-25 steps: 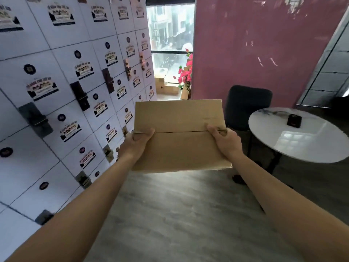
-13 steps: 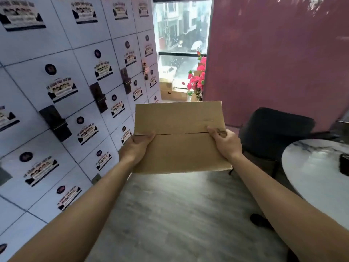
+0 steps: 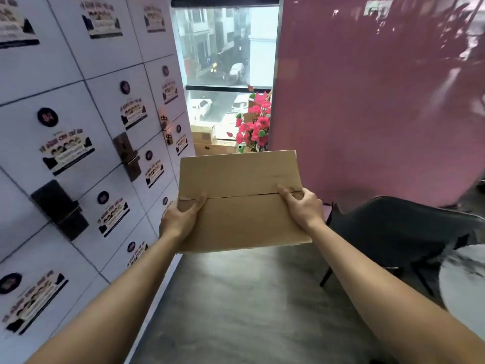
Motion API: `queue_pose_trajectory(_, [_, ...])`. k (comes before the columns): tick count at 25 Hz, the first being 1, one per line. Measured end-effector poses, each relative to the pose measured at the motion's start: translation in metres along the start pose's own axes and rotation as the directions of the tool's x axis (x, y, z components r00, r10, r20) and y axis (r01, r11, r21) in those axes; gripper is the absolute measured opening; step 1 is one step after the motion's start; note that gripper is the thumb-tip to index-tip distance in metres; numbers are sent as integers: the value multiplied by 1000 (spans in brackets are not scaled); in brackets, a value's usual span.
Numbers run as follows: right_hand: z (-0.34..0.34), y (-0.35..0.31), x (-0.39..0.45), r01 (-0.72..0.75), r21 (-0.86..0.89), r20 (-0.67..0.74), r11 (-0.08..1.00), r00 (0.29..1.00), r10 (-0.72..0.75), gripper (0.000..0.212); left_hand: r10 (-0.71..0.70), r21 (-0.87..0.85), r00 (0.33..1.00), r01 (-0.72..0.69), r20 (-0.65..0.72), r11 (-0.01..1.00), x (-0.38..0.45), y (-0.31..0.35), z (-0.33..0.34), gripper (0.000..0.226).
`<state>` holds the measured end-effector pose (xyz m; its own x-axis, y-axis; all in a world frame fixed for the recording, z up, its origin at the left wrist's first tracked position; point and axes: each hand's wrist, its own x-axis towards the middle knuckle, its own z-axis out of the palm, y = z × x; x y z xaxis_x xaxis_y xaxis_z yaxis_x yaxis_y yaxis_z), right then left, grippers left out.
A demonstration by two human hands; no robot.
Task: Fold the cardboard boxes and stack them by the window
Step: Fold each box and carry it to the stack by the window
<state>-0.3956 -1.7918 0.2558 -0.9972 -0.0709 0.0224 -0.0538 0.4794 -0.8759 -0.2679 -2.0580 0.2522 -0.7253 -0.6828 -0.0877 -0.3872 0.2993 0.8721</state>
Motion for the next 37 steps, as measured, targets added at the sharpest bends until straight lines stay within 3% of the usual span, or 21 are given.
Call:
queue_pose_trajectory(4, [30,-1,126,-12,-37,-27,999,1000,11,70,2,-7,1000,-2,28,1000,116,28,52,103])
queue_pose_trajectory(12, [106,-48,369,64,-28,96,998,993,-61,62,-113,-54,990,109,-87,993,325,84,102,98])
queue_pose_trajectory(18, [187,-58,510,6,-15,104,1000,995,-5,59,-148,-38,986,145,-80,989,486,94,133,62])
queue_pose_trajectory(29, [284,-98,762,-104,-68,-19,992,995,103,59,-78,11,993,77,89,997,789,142,208,81])
queue_pose_trajectory(37, [366,-103,987,-121,-58,88,991,988,126,68,-96,122,995,94,9,988,997,193,271,87])
